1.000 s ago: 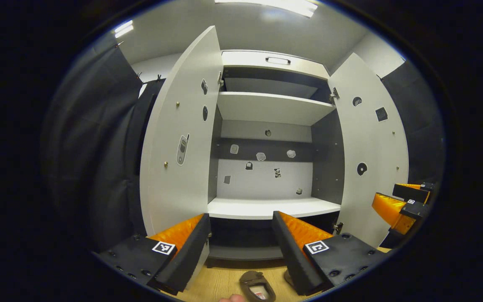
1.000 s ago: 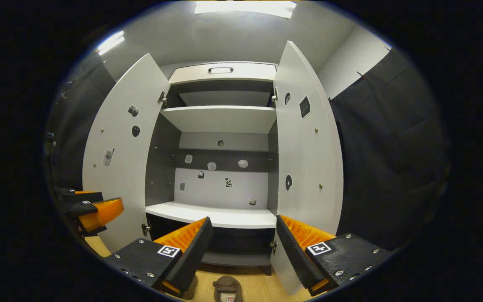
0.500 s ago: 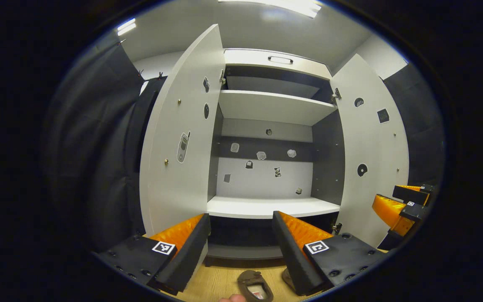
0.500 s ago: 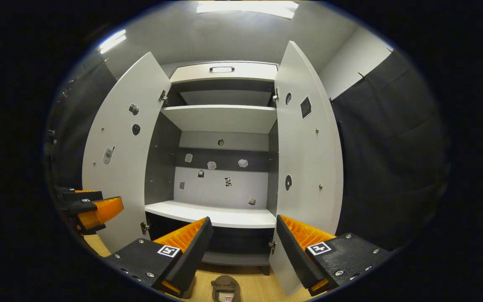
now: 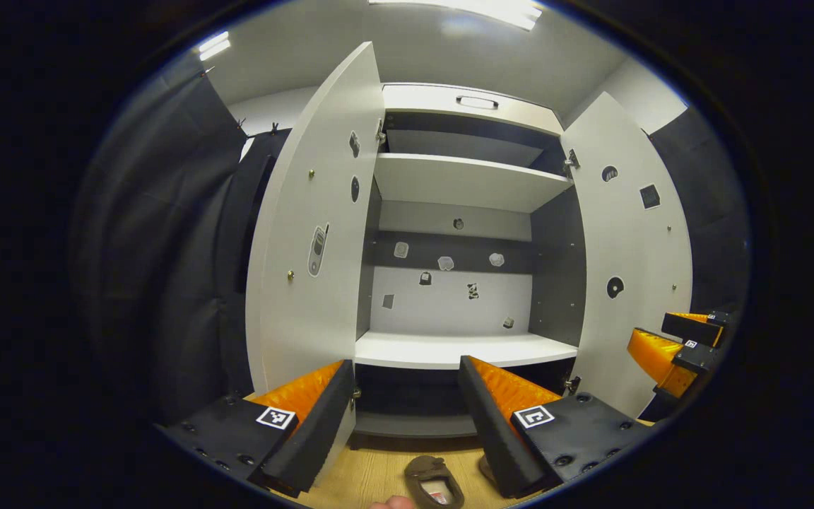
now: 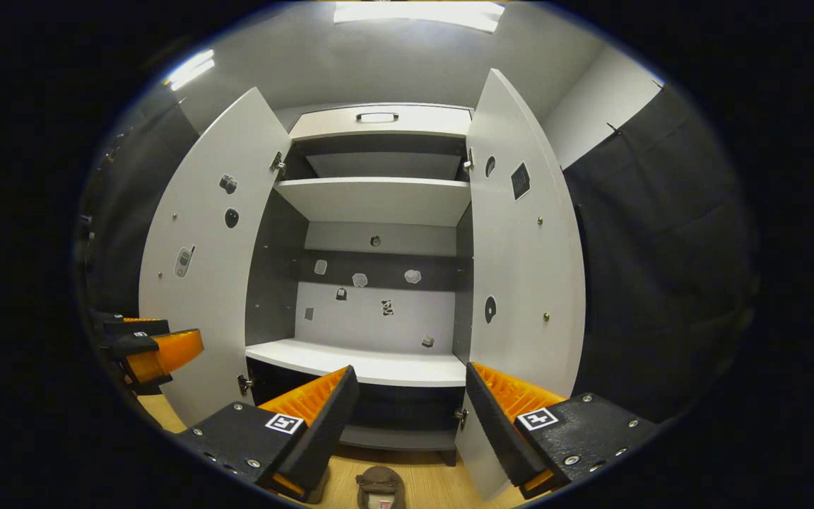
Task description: Grab one shoe with the right hand and put it into the shoe cabinet, grab the other shoe with the left hand and put it into the shoe cabinet; then close the right door with the right hand and the left door with the left hand.
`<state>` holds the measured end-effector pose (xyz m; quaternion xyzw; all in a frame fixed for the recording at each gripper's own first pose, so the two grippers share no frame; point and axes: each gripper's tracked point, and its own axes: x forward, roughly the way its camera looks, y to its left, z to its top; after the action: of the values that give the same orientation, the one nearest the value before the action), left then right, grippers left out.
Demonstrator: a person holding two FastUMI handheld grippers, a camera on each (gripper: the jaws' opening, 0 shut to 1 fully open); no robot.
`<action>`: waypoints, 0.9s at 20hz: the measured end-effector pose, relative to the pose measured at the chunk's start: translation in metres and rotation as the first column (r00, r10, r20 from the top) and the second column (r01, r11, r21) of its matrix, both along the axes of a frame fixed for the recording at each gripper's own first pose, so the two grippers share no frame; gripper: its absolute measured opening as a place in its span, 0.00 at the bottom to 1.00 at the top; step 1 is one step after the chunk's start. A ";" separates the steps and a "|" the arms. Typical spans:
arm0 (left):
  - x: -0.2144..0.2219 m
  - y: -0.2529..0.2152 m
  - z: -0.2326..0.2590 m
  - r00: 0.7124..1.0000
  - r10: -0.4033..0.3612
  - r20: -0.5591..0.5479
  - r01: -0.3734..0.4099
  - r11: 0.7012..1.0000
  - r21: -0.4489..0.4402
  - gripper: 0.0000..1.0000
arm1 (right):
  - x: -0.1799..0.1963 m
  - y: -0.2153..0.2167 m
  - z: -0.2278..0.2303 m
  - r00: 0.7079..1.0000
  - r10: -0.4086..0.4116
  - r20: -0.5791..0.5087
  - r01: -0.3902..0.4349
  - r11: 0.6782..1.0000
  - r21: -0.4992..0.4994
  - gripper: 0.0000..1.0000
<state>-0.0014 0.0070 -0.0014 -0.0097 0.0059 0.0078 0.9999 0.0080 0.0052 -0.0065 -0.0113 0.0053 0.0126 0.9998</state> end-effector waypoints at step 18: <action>-0.004 0.002 -0.002 1.000 0.019 0.008 -0.019 1.000 0.003 0.96 | 0.012 -0.004 -0.273 0.850 0.037 -0.526 -0.110 0.988 -0.108 0.95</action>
<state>-0.0057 0.0094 -0.0038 -0.0082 0.0017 0.0171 0.9998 0.0196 0.0017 -0.2795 -0.0745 0.2769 0.0530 0.9565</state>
